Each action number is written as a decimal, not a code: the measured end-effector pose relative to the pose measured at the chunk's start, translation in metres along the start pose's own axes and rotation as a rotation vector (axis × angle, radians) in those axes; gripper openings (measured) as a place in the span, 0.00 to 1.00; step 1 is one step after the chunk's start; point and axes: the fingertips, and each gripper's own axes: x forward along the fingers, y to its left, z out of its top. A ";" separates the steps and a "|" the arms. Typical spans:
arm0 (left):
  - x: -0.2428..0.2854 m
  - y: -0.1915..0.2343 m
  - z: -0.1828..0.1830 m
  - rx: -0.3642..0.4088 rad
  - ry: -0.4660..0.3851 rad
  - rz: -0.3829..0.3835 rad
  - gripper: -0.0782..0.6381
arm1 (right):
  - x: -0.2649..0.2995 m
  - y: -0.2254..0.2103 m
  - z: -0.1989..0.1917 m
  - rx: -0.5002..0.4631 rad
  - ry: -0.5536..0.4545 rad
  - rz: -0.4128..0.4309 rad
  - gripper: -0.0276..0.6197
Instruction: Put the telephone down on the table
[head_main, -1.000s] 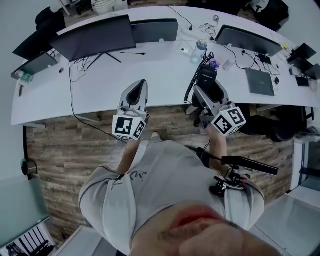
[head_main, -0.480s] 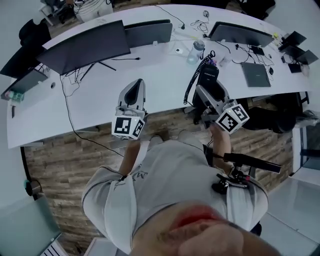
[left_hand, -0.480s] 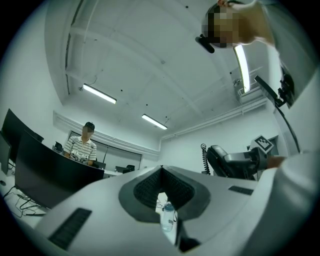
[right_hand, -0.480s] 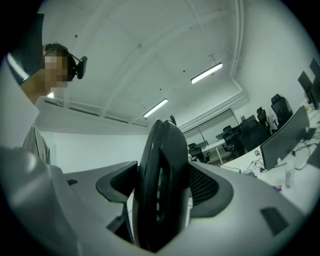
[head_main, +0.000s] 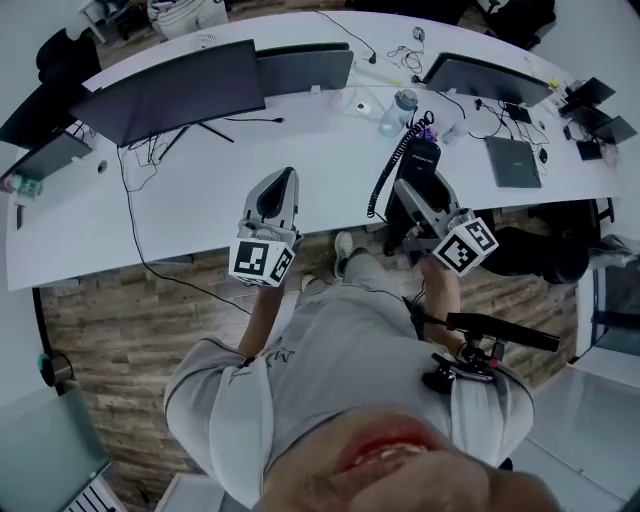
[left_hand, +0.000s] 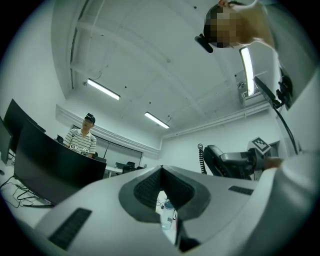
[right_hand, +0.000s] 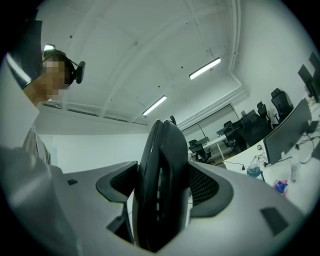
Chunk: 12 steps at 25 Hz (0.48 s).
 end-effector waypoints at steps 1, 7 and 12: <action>-0.001 0.003 -0.001 -0.002 0.001 0.012 0.12 | 0.005 -0.001 -0.002 0.007 0.004 0.010 0.55; 0.008 0.026 0.000 0.024 0.011 0.087 0.12 | 0.041 -0.015 -0.001 0.020 0.023 0.074 0.55; 0.040 0.034 0.000 0.053 0.021 0.116 0.12 | 0.062 -0.047 0.009 0.037 0.022 0.099 0.55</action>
